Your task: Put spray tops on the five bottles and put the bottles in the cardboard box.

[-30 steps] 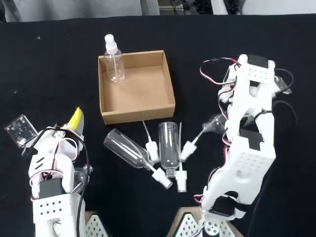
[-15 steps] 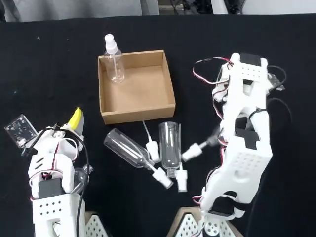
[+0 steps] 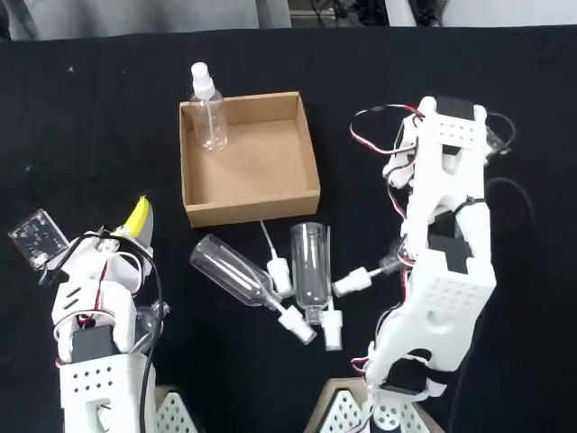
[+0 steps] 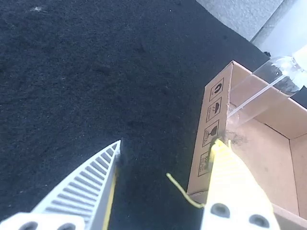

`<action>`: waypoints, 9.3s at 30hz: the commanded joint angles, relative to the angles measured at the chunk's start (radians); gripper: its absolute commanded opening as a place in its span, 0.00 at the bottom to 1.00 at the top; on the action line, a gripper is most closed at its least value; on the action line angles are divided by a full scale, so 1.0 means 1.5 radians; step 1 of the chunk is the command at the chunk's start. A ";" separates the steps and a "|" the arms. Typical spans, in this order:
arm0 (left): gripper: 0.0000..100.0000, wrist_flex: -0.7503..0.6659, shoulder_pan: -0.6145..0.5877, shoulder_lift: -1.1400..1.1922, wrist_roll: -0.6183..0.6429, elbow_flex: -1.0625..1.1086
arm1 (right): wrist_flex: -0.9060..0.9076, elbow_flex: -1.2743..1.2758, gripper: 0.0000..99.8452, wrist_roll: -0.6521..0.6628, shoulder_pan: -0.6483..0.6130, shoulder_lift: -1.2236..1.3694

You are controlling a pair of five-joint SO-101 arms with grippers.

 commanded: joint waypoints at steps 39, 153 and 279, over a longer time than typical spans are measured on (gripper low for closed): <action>0.28 -0.003 -0.007 -0.008 0.002 -0.005 | 0.021 0.080 0.41 1.269 0.044 -0.205; 0.28 -0.004 0.001 -0.008 -0.026 -0.005 | -0.183 0.303 0.07 1.339 -0.029 -0.244; 0.28 0.443 0.509 0.198 -0.580 -0.381 | -0.520 0.898 0.02 0.662 0.262 -1.122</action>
